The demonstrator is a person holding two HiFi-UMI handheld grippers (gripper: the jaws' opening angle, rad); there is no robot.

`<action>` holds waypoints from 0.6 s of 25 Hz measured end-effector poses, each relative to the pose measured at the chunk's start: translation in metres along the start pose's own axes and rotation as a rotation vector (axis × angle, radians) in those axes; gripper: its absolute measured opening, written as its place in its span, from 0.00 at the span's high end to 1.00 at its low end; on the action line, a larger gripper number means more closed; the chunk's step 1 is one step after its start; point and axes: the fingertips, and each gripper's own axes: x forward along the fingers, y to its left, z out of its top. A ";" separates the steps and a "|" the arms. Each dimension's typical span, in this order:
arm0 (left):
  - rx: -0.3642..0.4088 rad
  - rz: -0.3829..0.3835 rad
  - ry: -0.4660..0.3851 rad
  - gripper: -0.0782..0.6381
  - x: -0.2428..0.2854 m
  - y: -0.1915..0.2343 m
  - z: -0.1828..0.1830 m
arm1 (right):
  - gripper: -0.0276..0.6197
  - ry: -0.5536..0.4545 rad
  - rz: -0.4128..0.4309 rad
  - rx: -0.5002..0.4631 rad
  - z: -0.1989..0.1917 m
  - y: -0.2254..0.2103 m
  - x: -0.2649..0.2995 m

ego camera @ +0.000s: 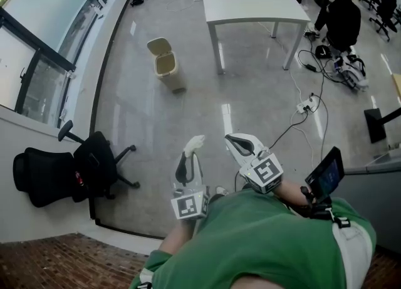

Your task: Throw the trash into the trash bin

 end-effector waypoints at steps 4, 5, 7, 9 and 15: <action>-0.001 0.010 0.004 0.74 -0.002 0.007 -0.002 | 0.95 -0.013 0.009 0.001 0.003 0.006 0.004; -0.001 0.004 -0.004 0.74 -0.003 0.007 -0.003 | 0.95 -0.014 0.010 -0.001 0.003 0.007 0.005; -0.003 -0.002 -0.014 0.74 -0.004 0.008 -0.002 | 0.95 -0.008 0.011 0.000 0.002 0.008 0.006; -0.004 0.003 -0.017 0.74 -0.006 0.013 -0.001 | 0.95 -0.001 0.022 -0.002 0.002 0.013 0.009; -0.010 0.041 -0.022 0.74 -0.017 0.040 -0.002 | 0.95 -0.031 0.054 -0.019 0.010 0.036 0.027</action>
